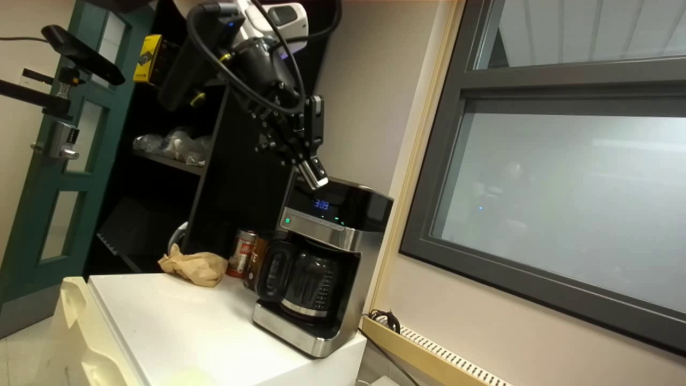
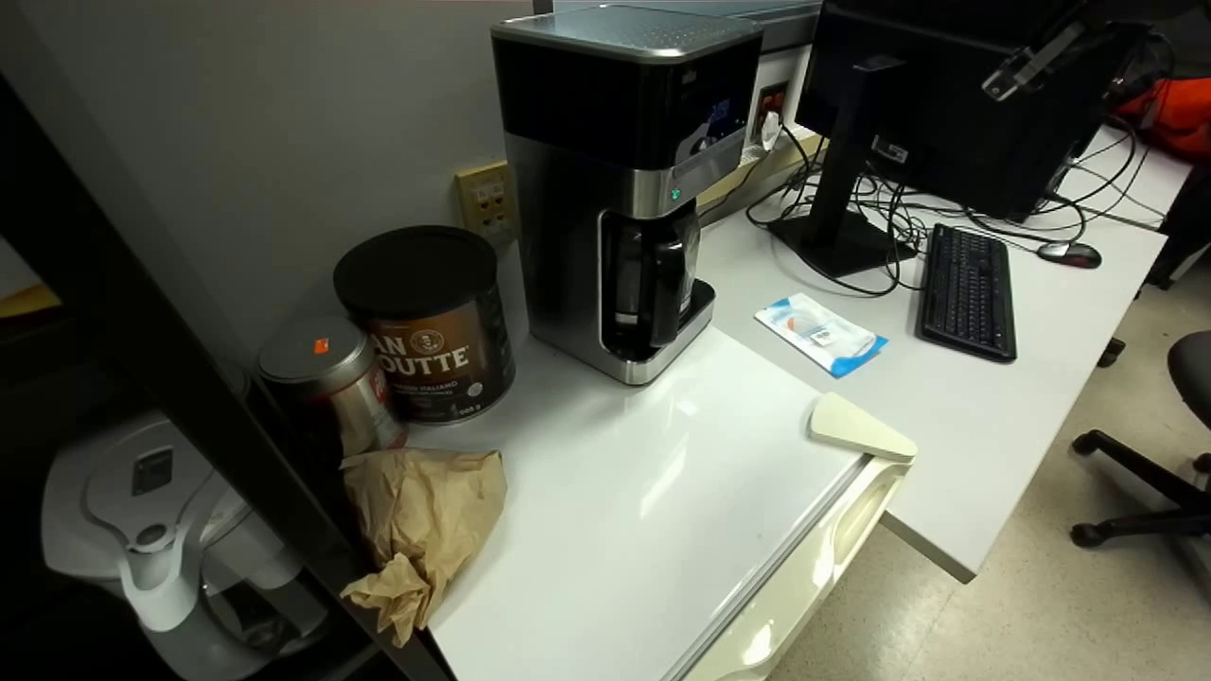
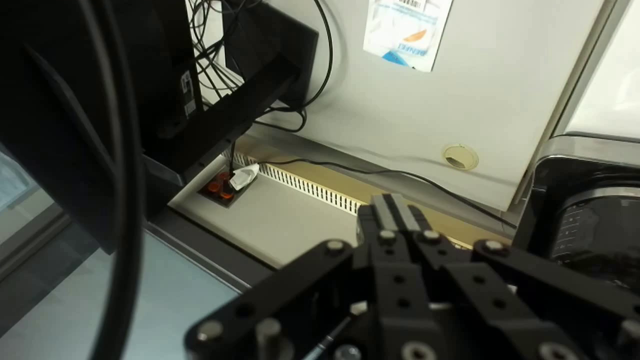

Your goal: Press a button on the coffeemaker.

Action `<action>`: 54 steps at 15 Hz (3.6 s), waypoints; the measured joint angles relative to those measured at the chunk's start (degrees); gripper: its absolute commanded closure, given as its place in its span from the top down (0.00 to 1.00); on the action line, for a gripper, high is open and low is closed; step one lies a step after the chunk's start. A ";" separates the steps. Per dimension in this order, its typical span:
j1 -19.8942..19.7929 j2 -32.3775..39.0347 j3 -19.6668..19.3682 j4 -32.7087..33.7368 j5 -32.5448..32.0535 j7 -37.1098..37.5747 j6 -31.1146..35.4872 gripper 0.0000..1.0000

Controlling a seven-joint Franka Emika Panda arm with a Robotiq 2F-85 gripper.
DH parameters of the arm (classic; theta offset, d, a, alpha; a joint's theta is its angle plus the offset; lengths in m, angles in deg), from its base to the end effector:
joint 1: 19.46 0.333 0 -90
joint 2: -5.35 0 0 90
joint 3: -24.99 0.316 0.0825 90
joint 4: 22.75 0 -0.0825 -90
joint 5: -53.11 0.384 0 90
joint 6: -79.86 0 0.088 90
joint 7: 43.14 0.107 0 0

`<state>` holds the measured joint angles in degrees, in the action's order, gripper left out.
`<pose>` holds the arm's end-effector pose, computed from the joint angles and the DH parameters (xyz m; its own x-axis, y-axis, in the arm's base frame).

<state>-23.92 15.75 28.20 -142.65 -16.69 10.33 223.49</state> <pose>0.5916 -0.0067 0.3562 0.8675 0.1479 0.4750 -0.1653 -0.8149 0.5556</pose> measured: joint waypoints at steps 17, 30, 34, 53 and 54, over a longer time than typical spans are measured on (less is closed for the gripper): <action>4.66 18.04 -1.27 16.75 -30.78 15.21 2.49 0.00; 4.66 25.43 -0.49 24.15 -37.56 19.31 4.06 0.00; 4.66 26.94 -0.05 26.00 -37.57 19.31 4.07 0.00; 3.96 32.07 0.16 32.06 -37.30 19.38 4.08 0.00; 3.96 32.00 0.17 31.97 -37.46 19.55 4.18 0.00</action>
<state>-19.96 47.76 28.37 -110.68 -54.15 29.89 227.67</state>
